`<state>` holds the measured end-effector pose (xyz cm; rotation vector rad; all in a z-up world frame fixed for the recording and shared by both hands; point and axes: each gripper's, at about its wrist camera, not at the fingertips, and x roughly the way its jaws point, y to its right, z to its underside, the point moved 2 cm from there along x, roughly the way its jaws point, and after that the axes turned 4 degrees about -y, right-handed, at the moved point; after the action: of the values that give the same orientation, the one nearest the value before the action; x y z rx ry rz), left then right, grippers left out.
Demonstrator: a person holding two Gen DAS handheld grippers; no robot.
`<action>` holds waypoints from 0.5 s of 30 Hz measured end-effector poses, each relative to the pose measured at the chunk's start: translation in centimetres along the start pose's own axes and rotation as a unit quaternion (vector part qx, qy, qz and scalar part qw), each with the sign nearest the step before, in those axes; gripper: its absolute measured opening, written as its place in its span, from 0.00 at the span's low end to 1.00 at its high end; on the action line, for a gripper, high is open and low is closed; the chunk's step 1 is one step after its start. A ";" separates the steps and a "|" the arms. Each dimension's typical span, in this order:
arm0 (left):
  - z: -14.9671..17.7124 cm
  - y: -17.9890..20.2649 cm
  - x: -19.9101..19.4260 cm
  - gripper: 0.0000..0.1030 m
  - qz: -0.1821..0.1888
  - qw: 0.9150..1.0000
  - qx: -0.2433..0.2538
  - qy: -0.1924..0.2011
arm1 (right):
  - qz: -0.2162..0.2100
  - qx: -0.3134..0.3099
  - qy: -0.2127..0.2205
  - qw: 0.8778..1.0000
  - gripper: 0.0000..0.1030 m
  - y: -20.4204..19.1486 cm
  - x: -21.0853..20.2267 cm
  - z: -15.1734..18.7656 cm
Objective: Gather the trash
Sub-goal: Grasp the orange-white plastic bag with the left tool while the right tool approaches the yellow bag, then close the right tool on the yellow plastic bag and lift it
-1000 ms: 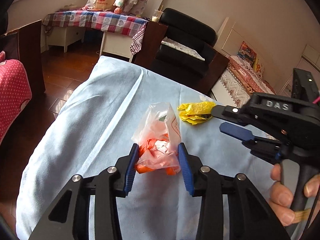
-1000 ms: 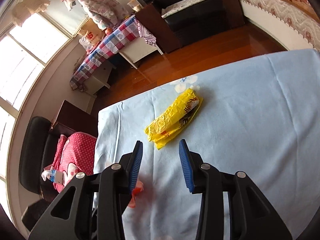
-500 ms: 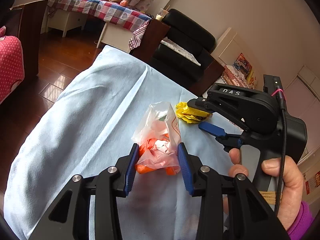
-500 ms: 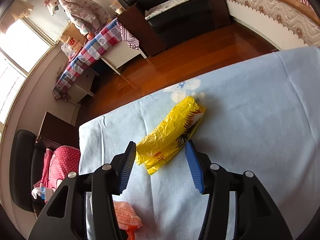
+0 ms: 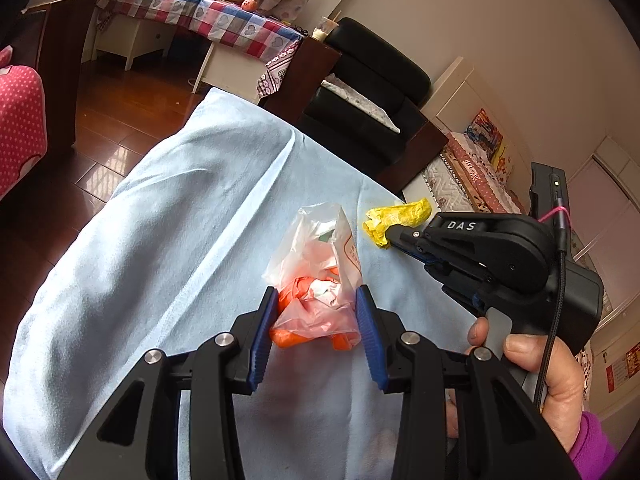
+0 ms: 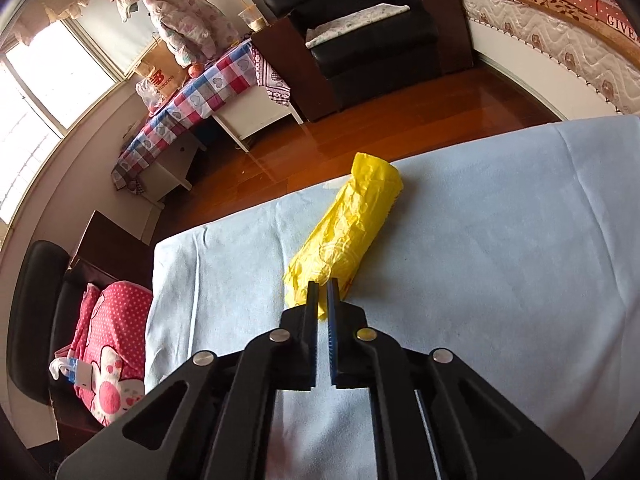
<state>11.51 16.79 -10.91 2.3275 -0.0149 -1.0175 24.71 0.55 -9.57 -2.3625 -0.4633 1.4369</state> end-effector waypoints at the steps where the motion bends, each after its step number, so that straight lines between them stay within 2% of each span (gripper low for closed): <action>1: 0.0 0.0 0.1 0.38 0.001 1.000 0.000 0.000 | 0.001 -0.004 0.001 1.000 0.02 0.1 -0.4 0.1; 8: 0.0 0.1 0.2 0.38 0.003 1.000 0.000 -0.001 | 0.002 0.000 0.003 1.000 0.01 2.5 -3.1 1.0; 15: 0.0 0.1 0.2 0.38 0.004 1.000 0.000 -0.001 | -0.030 0.040 0.007 0.999 0.02 2.3 -4.3 -0.1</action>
<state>11.69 16.70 -10.95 2.3241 -0.0234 -1.0160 23.22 -3.41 -7.19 -2.2755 -0.4607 1.3844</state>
